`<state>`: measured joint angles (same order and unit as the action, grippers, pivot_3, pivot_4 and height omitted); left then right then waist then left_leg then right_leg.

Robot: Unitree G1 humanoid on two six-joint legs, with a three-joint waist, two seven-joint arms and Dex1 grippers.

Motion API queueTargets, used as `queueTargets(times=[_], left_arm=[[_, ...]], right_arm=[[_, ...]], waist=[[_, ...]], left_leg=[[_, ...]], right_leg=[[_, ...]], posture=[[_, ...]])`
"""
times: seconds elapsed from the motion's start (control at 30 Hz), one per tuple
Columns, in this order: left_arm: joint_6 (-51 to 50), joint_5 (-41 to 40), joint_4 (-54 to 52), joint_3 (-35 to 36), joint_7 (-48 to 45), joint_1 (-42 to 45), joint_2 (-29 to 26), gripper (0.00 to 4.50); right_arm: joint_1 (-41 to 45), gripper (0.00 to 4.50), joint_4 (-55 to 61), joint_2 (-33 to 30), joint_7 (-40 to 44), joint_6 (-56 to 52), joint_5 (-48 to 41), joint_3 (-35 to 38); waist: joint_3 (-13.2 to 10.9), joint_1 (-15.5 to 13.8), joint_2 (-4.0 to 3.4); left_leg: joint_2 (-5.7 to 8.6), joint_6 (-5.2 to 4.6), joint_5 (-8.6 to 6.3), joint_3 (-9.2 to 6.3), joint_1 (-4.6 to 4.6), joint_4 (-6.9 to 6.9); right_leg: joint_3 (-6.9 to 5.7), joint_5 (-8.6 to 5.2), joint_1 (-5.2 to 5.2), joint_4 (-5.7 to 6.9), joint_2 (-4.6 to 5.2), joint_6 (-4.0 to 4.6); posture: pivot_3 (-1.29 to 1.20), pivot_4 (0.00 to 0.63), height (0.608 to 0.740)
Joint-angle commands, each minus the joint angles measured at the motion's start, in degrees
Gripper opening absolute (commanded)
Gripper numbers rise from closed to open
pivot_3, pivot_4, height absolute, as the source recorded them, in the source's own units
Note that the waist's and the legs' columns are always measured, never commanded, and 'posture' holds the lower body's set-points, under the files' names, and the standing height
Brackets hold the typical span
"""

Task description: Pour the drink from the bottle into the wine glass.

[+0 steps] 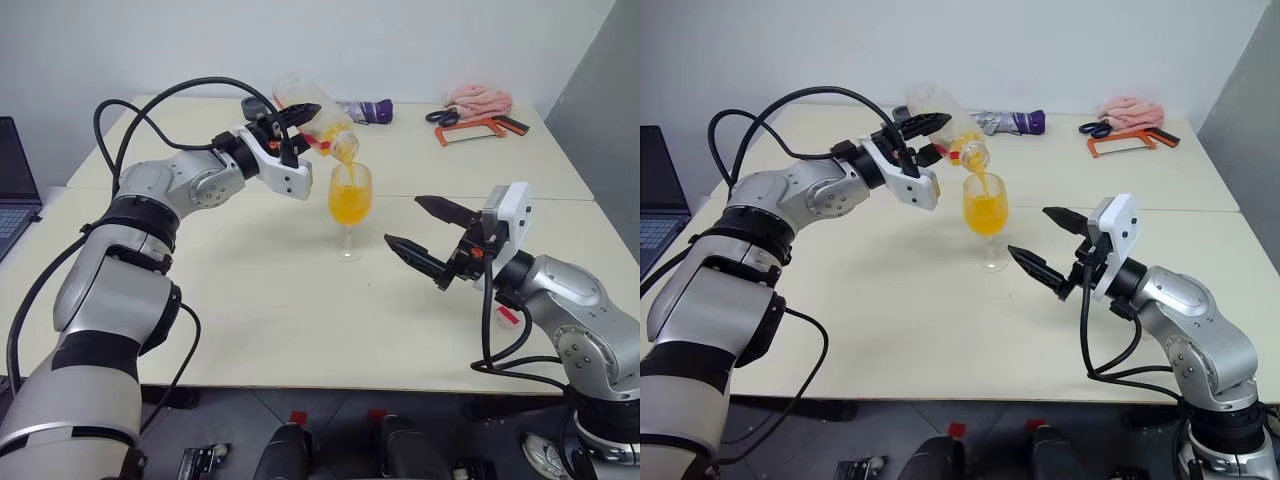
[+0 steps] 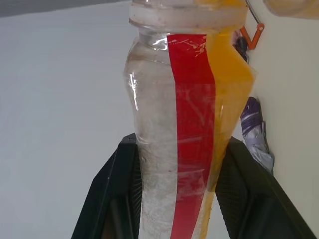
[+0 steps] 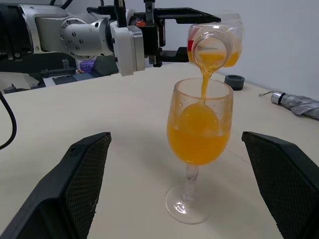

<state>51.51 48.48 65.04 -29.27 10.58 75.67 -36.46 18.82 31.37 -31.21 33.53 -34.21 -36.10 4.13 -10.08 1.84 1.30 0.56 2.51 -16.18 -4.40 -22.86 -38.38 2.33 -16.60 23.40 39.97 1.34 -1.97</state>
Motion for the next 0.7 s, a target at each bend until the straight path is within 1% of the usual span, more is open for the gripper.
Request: queueTargets(times=[0.03, 0.13, 0.2, 0.33, 0.43, 0.5, 0.57, 0.7], left_arm=[[-0.2, -5.2, 0.2, 3.2, -2.7, 1.1, 0.8, 1.66], [-0.3, -8.2, 0.1, 4.4, -5.5, 0.5, 1.5, 1.66], [-0.6, -11.9, 0.1, 6.3, -8.9, -0.2, 2.3, 1.66], [-4.0, -23.4, -1.3, 12.6, -20.4, -3.0, 4.9, 1.66], [-7.5, -29.9, -3.9, 16.3, -26.9, -5.0, 6.2, 1.66], [-11.9, -36.0, -6.6, 19.7, -31.8, -6.7, 7.7, 1.66], [-18.3, -42.5, -9.8, 23.5, -36.2, -8.2, 9.3, 1.66], [-31.0, -51.5, -17.8, 30.0, -40.2, -12.5, 10.1, 1.66]], right_arm=[[0.0, 4.50, 2.6, 0.3, -0.6, 0.5, -0.4, 0.3], [0.0, 4.50, 2.6, 0.4, -0.8, 0.6, -0.2, 0.2], [0.0, 4.50, 2.5, 0.5, -1.0, 0.7, -0.2, 0.1], [0.4, 4.50, 2.1, 1.0, -1.5, 2.0, 0.9, -0.2], [0.4, 4.50, 1.8, 1.2, -1.3, 2.7, 1.6, -0.5], [0.6, 4.50, 1.5, 1.4, -1.1, 3.3, 2.1, -0.8], [0.9, 4.50, 1.1, 1.8, -1.1, 3.7, 2.3, -0.9], [1.5, 4.50, 1.2, 2.0, -0.5, 3.6, 2.3, -1.5]], waist=[[0.0, 0.0, 0.00], [0.0, 0.0, 0.00], [0.0, 0.0, 0.00], [0.0, 0.0, -0.01], [0.0, 0.1, -0.01], [0.0, 0.1, -0.01], [0.0, 0.1, 0.00], [0.0, 0.3, -0.01]], left_leg=[[-0.01, 0.00, 0.00, -0.01, -0.02, -0.01], [-0.01, 0.00, 0.00, -0.01, -0.03, -0.05], [-0.01, 0.00, 0.00, -0.01, -0.02, -0.05], [-0.03, 0.01, 0.01, -0.01, -0.02, -0.10], [-0.03, 0.02, 0.01, -0.02, -0.03, -0.15], [-0.05, 0.02, 0.01, -0.06, -0.06, -0.24], [-0.07, 0.02, 0.01, -0.09, -0.10, -0.33], [-0.10, 0.00, 0.00, -0.21, -0.10, -0.38]], right_leg=[[-0.01, 0.00, 0.00, 0.00, 0.00, 0.00], [-0.01, 0.00, 0.00, 0.00, 0.00, 0.00], [-0.01, 0.00, 0.00, 0.00, 0.00, 0.00], [-0.01, 0.00, 0.00, 0.03, -0.01, 0.00], [-0.01, 0.00, 0.00, 0.04, -0.02, 0.00], [-0.03, 0.00, 0.00, 0.08, -0.02, 0.00], [-0.05, 0.00, 0.00, 0.10, -0.01, 0.00], [-0.01, 0.00, -0.01, 0.14, -0.01, 0.00]], posture=[[0.00, 0.150, 0.740], [0.00, 0.150, 0.740], [0.00, 0.150, 0.740], [0.00, 0.150, 0.740], [0.00, 0.150, 0.740], [0.00, 0.150, 0.740], [0.00, 0.150, 0.740], [0.00, 0.150, 0.740]])
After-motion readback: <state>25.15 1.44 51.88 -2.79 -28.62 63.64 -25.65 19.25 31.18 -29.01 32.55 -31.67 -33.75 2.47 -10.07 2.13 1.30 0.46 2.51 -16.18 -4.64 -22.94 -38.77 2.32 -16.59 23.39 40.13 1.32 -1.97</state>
